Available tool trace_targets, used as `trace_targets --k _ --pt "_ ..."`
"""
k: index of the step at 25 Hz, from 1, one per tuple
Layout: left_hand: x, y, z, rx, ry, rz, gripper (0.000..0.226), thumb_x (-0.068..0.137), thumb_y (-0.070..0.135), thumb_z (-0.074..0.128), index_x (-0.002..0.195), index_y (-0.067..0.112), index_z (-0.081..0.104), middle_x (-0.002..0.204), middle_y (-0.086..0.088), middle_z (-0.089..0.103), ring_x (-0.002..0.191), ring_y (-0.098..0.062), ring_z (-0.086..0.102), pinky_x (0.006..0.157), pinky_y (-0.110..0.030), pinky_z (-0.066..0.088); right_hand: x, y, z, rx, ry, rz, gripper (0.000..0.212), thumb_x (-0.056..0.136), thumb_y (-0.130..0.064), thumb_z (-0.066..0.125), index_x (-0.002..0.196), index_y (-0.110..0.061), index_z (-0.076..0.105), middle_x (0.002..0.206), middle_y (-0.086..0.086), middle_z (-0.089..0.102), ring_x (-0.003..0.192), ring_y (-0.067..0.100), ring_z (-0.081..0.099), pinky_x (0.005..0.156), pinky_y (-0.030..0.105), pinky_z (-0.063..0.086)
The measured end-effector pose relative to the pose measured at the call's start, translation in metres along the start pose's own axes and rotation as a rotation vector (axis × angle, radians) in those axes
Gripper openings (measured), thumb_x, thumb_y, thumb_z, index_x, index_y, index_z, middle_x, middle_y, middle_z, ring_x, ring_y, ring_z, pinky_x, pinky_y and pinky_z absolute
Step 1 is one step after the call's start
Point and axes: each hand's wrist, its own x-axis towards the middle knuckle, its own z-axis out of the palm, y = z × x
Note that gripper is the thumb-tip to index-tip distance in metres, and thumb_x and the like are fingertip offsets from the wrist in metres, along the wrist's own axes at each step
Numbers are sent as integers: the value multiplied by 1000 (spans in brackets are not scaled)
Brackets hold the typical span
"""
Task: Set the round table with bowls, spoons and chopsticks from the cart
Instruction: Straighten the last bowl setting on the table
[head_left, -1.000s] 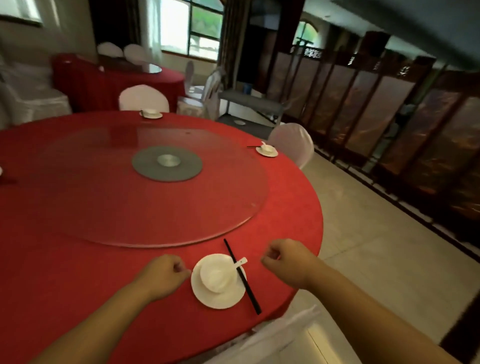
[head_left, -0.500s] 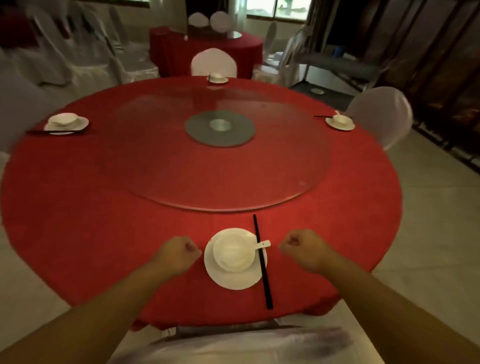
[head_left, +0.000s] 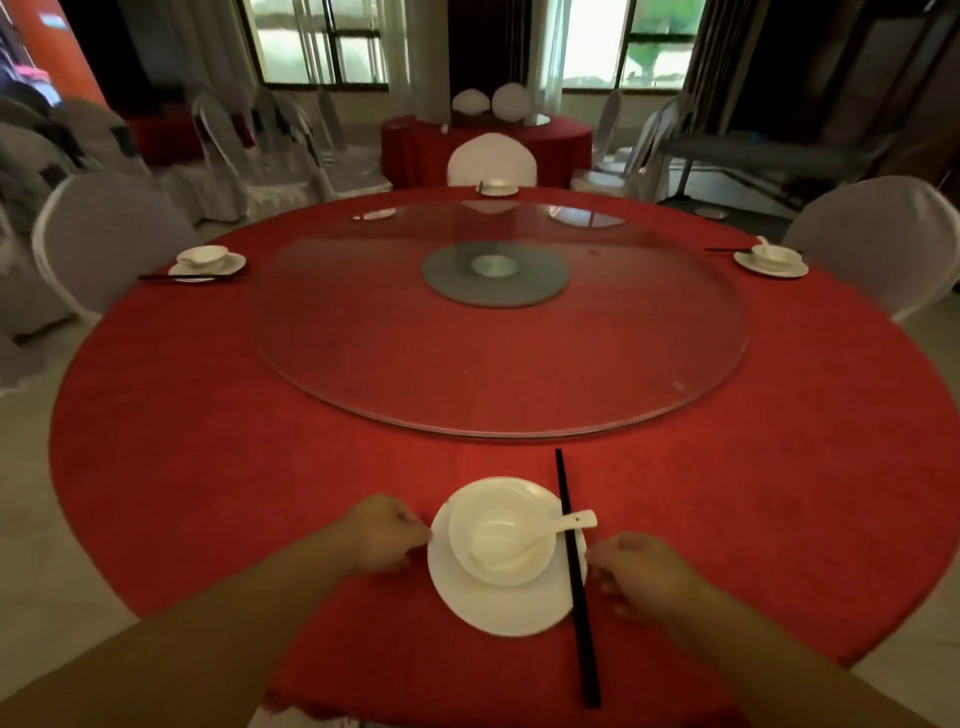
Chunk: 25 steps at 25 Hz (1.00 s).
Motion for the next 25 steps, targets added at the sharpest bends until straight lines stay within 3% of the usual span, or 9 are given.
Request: trace_targets --k 4,7,10,14,18,25 --pt "14 -6 9 -86 -72 -9 15 95 18 63 84 9 70 79 -7 66 65 -15 60 56 -24 51 2 3 0 9 -16 11 11 90 -10 59 84 -7 67 73 8 56 57 13 46 53 23 33" --pt "20 -6 16 -70 -75 -22 16 92 15 65 78 7 67 73 -10 62 64 -19 56 56 -25 47 2 6 1 -34 1 7 15 89 -11 61 91 -2 74 72 5 61 60 12 51 53 22 39" --pt "19 -3 16 -60 -76 -51 12 89 14 66 80 6 68 76 -11 62 69 -21 56 55 -26 45 3 6 2 -25 8 27 13 89 -11 64 90 -8 77 79 5 66 67 11 56 58 24 44" --pt "12 3 11 -30 -86 -68 14 90 11 65 79 4 68 69 -8 62 56 -15 53 48 -22 42 1 3 2 -43 13 11 13 91 -12 65 89 -10 78 81 5 69 65 10 56 56 23 45" --pt "7 4 8 0 -70 -74 14 90 7 64 78 2 68 65 -8 62 51 -14 51 47 -21 41 1 3 4 -143 22 -92 13 90 -9 68 88 -2 78 71 6 69 55 9 51 49 23 36" --pt "4 2 1 -2 -17 -120 10 89 6 66 88 -3 71 72 -13 65 57 -17 55 50 -24 45 2 3 11 -147 -3 -156 15 90 -6 66 91 5 77 81 14 71 64 15 55 52 23 45"
